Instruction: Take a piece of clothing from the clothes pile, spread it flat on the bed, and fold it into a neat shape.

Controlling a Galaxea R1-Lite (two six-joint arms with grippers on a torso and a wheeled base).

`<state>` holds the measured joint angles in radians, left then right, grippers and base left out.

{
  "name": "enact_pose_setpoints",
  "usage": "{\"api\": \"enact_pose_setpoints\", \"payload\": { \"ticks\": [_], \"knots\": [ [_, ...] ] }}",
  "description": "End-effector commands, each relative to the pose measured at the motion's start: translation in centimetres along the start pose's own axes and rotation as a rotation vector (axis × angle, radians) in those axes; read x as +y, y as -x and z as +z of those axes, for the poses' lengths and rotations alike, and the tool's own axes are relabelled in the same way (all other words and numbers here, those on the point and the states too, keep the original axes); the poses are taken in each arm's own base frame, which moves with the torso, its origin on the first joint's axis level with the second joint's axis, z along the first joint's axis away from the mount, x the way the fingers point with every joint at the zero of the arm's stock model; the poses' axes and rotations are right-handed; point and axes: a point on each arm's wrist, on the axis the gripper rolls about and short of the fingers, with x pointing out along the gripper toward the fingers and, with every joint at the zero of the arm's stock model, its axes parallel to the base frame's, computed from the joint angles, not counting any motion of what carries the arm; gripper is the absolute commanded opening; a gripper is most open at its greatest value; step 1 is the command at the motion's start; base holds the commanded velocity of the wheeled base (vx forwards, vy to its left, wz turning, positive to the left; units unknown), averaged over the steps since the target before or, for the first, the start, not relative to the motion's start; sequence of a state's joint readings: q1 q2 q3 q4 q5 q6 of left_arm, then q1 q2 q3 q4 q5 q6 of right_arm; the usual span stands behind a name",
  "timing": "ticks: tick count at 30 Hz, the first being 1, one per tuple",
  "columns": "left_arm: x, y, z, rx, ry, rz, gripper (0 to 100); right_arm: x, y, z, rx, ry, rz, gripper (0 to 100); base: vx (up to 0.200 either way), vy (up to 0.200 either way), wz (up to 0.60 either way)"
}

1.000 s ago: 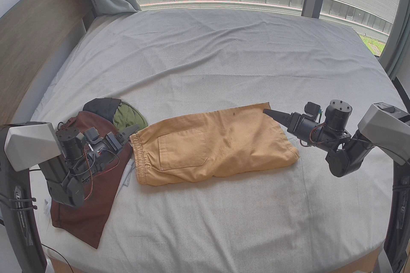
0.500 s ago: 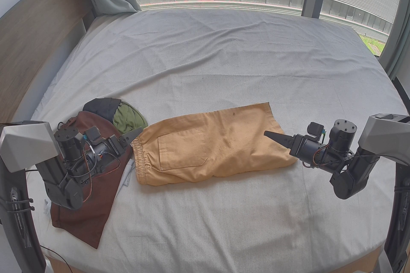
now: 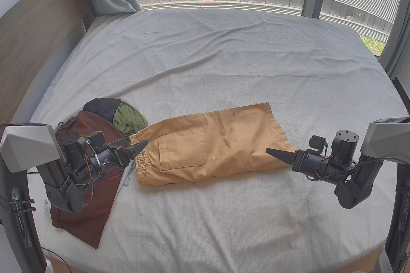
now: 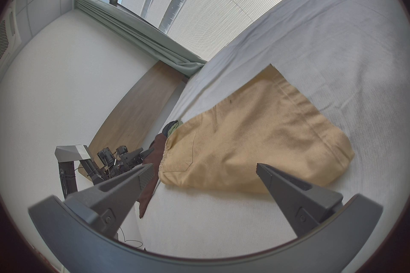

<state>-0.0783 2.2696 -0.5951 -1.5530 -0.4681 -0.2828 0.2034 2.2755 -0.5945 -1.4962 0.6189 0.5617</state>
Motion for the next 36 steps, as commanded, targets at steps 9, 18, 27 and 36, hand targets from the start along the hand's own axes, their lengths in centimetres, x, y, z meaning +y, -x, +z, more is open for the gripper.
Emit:
{"api": "enact_pose_setpoints", "payload": {
  "ticks": [9,18,27,36],
  "knots": [
    [0.1,0.1,0.1,-0.003,-0.007,0.004,100,-0.8,0.7,-1.8,0.062,-0.05,-0.04,100,0.0,0.0,0.0],
    [0.1,0.1,0.1,-0.003,-0.007,0.004,100,-1.6,0.9,-3.2,0.099,-0.085,-0.069,100,0.0,0.0,0.0],
    [0.1,0.0,0.2,-0.007,-0.008,0.003,100,-3.7,0.3,-3.9,0.099,-0.103,-0.095,100,0.0,0.0,0.0],
    [0.1,0.0,0.2,-0.01,-0.007,0.002,100,-5.7,-0.4,-4.3,0.088,-0.111,-0.111,100,0.0,0.0,0.0]
  ]
}}
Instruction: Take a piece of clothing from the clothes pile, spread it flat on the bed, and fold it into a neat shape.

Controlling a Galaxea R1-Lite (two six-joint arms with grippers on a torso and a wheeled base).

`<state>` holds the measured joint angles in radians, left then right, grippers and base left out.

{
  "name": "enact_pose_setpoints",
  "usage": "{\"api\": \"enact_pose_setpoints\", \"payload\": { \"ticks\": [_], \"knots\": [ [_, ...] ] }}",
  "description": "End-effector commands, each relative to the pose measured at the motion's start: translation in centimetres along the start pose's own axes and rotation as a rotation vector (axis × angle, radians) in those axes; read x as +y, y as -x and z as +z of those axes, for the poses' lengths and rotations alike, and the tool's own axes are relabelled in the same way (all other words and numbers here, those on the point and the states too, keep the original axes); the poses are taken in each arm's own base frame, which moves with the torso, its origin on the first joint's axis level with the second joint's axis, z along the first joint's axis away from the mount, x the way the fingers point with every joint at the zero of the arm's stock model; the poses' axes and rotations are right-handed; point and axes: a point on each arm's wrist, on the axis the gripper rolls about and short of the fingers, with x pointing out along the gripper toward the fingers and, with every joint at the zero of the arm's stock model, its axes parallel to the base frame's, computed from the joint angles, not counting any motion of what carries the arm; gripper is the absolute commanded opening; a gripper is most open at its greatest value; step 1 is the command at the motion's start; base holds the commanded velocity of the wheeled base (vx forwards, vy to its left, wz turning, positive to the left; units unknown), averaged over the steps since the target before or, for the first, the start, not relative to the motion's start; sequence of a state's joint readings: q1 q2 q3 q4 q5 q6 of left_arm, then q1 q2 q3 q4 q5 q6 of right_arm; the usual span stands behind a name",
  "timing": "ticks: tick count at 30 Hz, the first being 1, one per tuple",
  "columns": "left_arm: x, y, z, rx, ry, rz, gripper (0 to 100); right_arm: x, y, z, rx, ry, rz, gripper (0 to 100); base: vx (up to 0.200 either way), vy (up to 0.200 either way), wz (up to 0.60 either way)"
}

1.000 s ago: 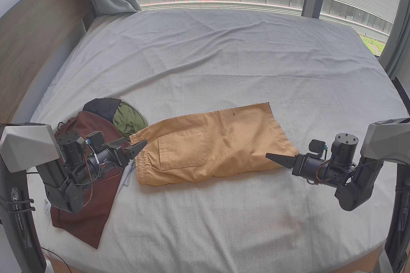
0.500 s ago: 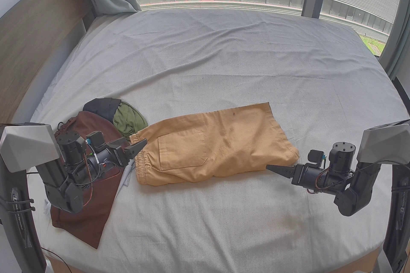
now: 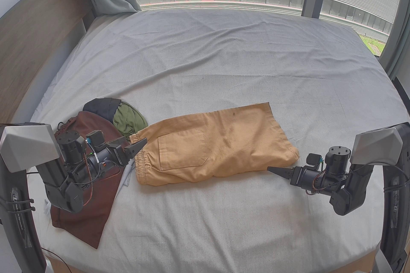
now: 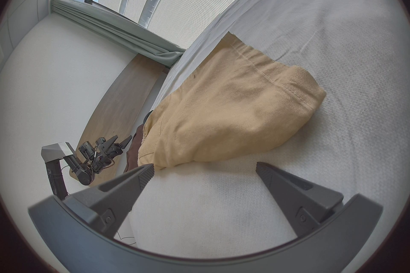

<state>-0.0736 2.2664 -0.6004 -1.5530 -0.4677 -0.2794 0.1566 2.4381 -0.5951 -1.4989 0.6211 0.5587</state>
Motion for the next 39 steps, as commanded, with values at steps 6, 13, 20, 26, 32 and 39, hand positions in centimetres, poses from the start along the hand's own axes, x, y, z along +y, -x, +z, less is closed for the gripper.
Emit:
{"api": "enact_pose_setpoints", "payload": {
  "ticks": [6,13,20,26,32,39],
  "knots": [
    [0.0,0.0,0.0,-0.001,-0.001,0.0,100,-1.5,-1.6,-0.1,-0.01,0.001,0.005,100,0.0,0.0,0.0],
    [0.0,0.0,0.0,0.001,0.0,-0.002,100,-1.4,-4.9,0.0,-0.058,-0.01,0.025,100,0.0,0.0,0.0],
    [0.0,0.0,0.0,0.001,0.0,-0.002,100,0.7,-7.9,-0.3,-0.1,-0.081,0.054,100,0.0,0.0,0.0],
    [-0.1,0.0,0.1,-0.002,0.0,-0.002,100,0.8,-9.4,-1.3,-0.094,-0.073,0.068,100,0.0,0.0,0.0],
    [-0.1,0.0,0.0,0.0,0.001,-0.003,100,0.6,-9.6,-1.0,-0.111,-0.069,0.066,100,0.0,0.0,0.0],
    [-0.1,0.0,0.0,0.002,0.0,-0.004,100,0.6,-9.7,-0.8,-0.121,-0.066,0.067,100,0.0,0.0,0.0]
  ]
}}
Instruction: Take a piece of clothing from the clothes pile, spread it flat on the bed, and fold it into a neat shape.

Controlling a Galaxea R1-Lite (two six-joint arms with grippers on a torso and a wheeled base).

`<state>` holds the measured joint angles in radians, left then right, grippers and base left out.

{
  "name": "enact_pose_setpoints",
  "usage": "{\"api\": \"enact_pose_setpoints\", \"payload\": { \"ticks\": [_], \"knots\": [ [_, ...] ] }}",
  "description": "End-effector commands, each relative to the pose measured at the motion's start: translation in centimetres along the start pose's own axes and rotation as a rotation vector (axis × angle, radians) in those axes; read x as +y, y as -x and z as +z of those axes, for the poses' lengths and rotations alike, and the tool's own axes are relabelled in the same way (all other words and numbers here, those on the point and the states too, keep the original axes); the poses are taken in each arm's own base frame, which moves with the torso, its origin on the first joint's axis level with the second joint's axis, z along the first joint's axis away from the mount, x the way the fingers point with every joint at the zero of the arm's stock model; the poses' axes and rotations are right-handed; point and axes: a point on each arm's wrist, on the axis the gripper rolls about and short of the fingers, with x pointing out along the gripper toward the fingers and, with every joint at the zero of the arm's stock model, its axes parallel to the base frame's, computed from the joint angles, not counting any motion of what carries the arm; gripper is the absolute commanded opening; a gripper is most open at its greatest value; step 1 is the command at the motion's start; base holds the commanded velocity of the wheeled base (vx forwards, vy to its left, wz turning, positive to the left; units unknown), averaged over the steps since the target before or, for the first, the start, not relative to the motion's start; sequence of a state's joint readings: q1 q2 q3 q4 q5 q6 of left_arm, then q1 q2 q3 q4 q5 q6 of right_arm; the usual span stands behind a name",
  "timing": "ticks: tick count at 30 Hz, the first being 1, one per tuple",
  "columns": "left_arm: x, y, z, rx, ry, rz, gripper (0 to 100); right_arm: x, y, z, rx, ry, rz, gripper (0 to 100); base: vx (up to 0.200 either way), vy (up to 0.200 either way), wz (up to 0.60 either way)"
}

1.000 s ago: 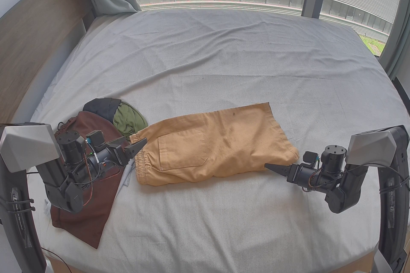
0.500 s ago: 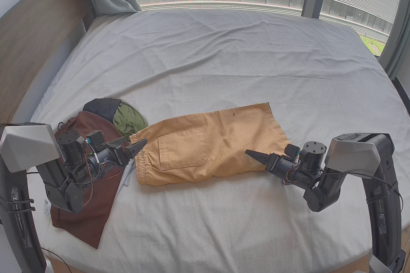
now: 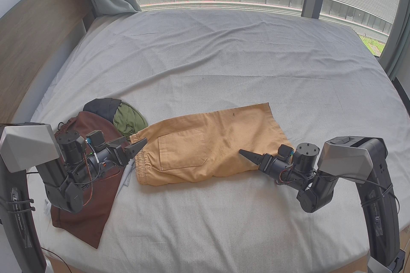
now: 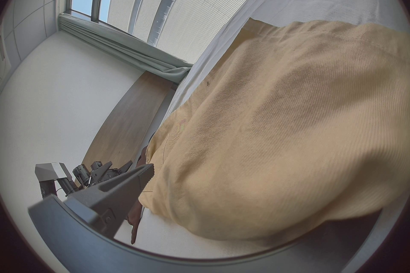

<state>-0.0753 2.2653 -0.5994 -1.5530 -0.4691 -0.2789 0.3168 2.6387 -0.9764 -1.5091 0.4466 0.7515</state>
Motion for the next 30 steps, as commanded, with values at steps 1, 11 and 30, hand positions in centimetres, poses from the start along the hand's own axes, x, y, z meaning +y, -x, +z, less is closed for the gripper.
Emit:
{"api": "enact_pose_setpoints", "payload": {
  "ticks": [1,11,30],
  "knots": [
    [0.0,0.0,0.0,0.001,0.0,-0.001,100,-0.3,-0.1,-0.2,0.003,-0.004,-0.007,100,0.0,0.0,0.0],
    [-0.1,0.0,-0.2,0.006,0.001,-0.003,100,-0.5,-0.1,-0.3,0.006,-0.007,-0.014,0,0.0,0.0,0.0],
    [-0.1,0.0,-0.4,0.013,0.009,-0.003,100,1.0,1.5,-0.1,0.028,-0.013,-0.027,0,0.0,0.0,0.0]
  ]
}}
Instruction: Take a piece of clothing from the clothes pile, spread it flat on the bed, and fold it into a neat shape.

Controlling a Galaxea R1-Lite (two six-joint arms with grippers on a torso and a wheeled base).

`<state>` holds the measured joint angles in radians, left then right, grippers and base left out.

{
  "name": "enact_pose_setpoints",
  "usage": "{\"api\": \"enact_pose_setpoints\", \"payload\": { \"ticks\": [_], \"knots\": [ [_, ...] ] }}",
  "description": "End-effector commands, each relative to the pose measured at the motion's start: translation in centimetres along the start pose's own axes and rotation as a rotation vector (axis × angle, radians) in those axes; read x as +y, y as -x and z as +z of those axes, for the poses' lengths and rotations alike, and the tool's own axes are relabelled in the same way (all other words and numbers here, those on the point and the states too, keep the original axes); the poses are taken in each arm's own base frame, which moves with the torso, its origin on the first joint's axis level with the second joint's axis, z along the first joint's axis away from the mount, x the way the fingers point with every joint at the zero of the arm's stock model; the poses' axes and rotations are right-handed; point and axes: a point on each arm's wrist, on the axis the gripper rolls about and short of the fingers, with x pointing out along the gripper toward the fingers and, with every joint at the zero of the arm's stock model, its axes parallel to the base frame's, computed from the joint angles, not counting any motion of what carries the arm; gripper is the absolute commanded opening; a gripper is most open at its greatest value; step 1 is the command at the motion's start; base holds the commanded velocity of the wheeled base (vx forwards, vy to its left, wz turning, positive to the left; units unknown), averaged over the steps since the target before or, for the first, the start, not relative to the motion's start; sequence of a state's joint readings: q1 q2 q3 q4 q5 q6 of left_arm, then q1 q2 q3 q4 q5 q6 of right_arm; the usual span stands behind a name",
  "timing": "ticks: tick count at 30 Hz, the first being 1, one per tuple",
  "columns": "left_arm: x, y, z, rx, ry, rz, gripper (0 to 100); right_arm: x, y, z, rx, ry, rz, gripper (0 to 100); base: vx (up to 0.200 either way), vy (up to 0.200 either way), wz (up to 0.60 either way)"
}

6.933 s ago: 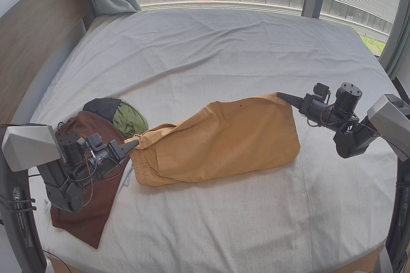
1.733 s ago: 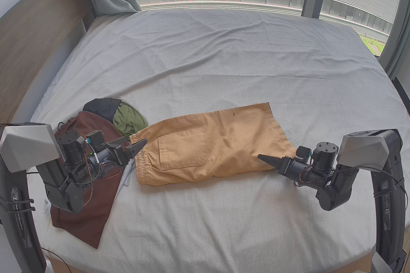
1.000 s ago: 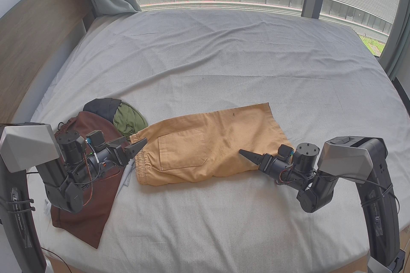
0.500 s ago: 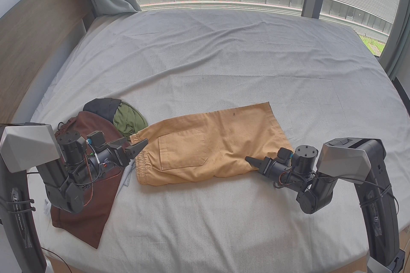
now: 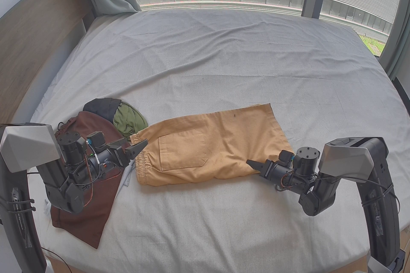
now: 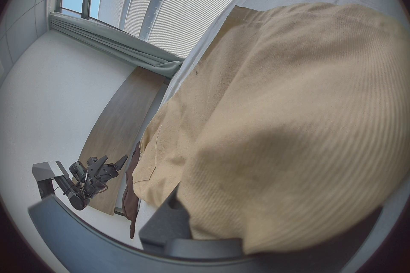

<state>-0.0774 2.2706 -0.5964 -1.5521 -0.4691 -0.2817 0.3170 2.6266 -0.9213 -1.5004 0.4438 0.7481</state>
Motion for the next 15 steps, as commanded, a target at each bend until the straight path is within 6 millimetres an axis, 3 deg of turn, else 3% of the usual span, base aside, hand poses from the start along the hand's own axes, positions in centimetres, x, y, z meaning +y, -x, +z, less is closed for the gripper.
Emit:
{"api": "enact_pose_setpoints", "payload": {
  "ticks": [1,15],
  "knots": [
    [-0.1,0.1,-0.1,0.007,0.005,-0.001,100,1.4,1.1,0.6,0.001,0.007,0.004,0,0.0,0.0,0.0],
    [-0.3,0.2,-0.4,0.019,0.004,-0.013,100,3.0,3.9,0.0,0.056,0.02,-0.035,0,0.0,0.0,0.0]
  ]
}}
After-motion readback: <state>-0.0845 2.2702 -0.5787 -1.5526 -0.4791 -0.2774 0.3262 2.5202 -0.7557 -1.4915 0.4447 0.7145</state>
